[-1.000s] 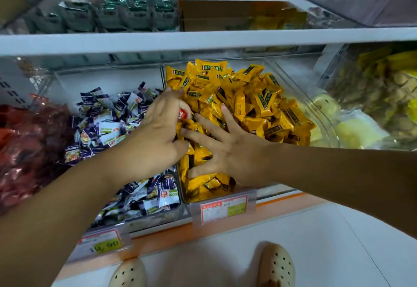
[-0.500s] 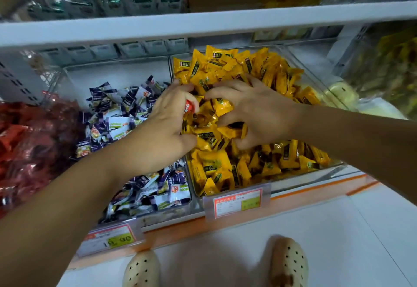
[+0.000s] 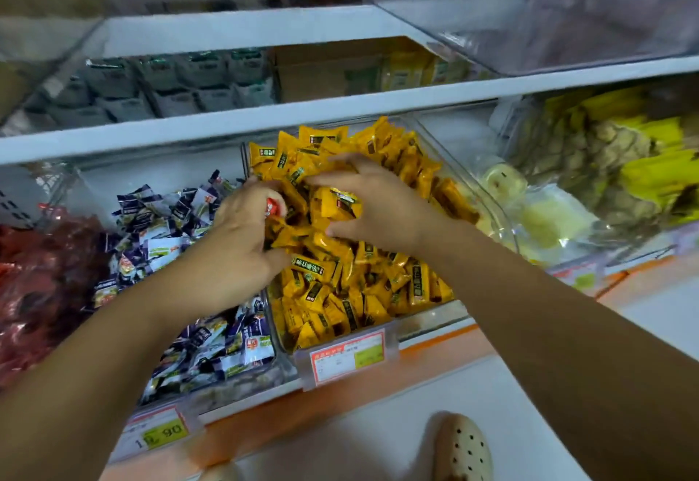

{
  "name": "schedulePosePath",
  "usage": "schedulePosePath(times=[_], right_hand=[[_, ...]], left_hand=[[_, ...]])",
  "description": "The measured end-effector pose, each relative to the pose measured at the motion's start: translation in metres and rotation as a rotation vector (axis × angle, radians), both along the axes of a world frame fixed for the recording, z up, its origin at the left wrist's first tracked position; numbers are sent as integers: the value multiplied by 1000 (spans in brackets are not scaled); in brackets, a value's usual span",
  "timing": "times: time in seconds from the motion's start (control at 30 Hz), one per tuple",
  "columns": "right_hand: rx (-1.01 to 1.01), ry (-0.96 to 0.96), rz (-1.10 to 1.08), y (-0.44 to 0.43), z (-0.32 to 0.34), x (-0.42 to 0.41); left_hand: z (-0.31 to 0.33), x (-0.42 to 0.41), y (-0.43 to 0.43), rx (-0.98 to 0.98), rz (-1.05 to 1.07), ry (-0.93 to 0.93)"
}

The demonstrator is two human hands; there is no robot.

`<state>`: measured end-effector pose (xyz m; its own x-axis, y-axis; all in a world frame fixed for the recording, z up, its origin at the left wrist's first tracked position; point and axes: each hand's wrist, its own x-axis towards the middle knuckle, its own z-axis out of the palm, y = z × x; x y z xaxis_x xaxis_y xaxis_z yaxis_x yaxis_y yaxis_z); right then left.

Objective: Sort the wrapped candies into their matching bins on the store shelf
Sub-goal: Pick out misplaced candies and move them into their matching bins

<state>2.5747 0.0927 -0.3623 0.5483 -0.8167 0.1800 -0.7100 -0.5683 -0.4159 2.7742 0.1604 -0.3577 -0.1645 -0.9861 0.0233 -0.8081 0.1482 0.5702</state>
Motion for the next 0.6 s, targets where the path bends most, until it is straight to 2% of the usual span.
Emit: schedulePosePath(times=[0.1, 0.17, 0.27, 0.43, 0.6], right_hand=[[-14, -106, -78, 15, 0, -7], [-14, -95, -108, 25, -1, -12], [-5, -41, -136, 37, -2, -21], [27, -82, -148, 56, -17, -31], [17, -188, -158, 68, -16, -27]], left_hand=[[5, -13, -1, -60, 43, 66], [7, -22, -1, -112, 47, 113], [5, -31, 1, -83, 35, 181], [5, -37, 3, -117, 37, 152], [9, -36, 9, -260, 45, 152]])
